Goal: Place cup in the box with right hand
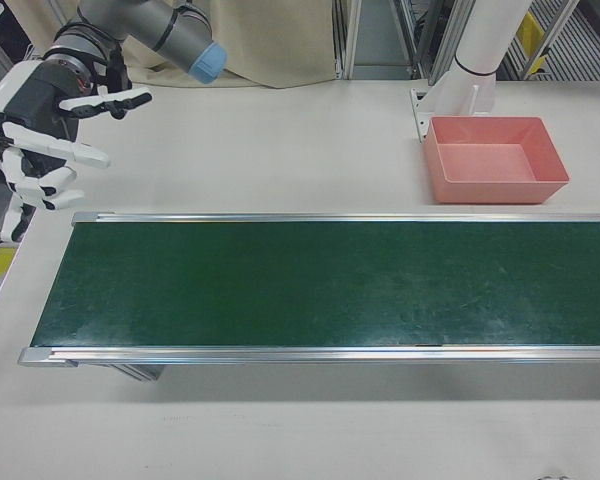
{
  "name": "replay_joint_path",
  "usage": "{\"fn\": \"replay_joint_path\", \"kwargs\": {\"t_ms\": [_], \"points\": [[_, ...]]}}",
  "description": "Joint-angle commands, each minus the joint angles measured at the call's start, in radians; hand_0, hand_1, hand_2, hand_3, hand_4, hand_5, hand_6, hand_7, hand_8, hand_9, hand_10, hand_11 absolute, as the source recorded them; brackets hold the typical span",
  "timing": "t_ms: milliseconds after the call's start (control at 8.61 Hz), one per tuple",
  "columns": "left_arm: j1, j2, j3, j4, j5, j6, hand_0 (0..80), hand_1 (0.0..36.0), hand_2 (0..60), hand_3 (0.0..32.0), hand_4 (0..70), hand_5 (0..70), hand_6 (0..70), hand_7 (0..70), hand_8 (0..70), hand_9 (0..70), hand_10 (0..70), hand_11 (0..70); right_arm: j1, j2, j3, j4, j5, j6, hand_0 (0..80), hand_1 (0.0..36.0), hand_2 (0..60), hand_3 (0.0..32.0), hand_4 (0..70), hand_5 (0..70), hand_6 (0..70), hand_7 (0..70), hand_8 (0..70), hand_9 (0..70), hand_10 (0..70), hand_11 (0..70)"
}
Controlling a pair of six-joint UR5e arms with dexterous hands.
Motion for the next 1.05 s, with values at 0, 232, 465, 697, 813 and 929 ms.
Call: {"fn": "replay_joint_path", "kwargs": {"t_ms": [0, 232, 465, 697, 813, 929], "points": [[0.0, 0.0, -0.001, 0.002, 0.0, 0.0, 0.0, 0.0, 0.0, 0.0, 0.0, 0.0, 0.0, 0.0, 0.0, 0.0, 0.0, 0.0, -0.269, 0.15, -0.046, -0.094, 0.221, -0.004, 53.9, 4.6, 0.0, 0.0, 58.4, 4.4, 26.9, 70.0, 24.9, 48.0, 3.6, 5.8], [0.0, 0.0, -0.004, 0.005, -0.002, 0.002, 0.0, 0.0, 0.0, 0.0, 0.0, 0.0, 0.0, 0.0, 0.0, 0.0, 0.0, 0.0, -0.445, 0.259, -0.069, -0.132, 0.379, -0.015, 53.5, 4.1, 0.0, 0.0, 56.2, 4.4, 26.0, 70.0, 24.6, 48.0, 3.8, 6.0], [-0.001, 0.0, -0.003, 0.002, 0.0, 0.0, 0.0, 0.0, 0.0, 0.0, 0.0, 0.0, 0.0, 0.0, 0.0, 0.0, 0.0, 0.0, -0.556, 0.333, 0.021, -0.365, 0.501, -0.023, 54.1, 6.7, 0.0, 0.0, 60.5, 4.5, 27.5, 70.0, 25.1, 48.1, 3.3, 5.3], [0.0, 0.0, -0.001, 0.002, 0.0, 0.0, 0.0, 0.0, 0.0, 0.0, 0.0, 0.0, 0.0, 0.0, 0.0, 0.0, 0.0, 0.0, -0.683, 0.382, 0.044, -0.433, 0.663, -0.058, 49.5, 19.4, 25.4, 0.0, 37.1, 4.9, 26.3, 70.0, 23.7, 46.7, 1.7, 3.3], [0.0, 0.0, -0.001, 0.002, -0.002, 0.0, 0.0, 0.0, 0.0, 0.0, 0.0, 0.0, 0.0, 0.0, 0.0, 0.0, 0.0, 0.0, -0.725, 0.431, 0.037, -0.441, 0.714, -0.111, 48.9, 17.9, 22.0, 0.0, 38.3, 4.4, 26.1, 70.0, 23.4, 46.5, 1.2, 2.4], [0.0, 0.0, -0.001, 0.002, 0.0, 0.0, 0.0, 0.0, 0.0, 0.0, 0.0, 0.0, 0.0, 0.0, 0.0, 0.0, 0.0, 0.0, -0.761, 0.466, 0.028, -0.441, 0.784, -0.162, 49.0, 17.4, 20.8, 0.0, 42.5, 4.1, 27.1, 70.0, 23.7, 46.6, 1.1, 2.1]]}}
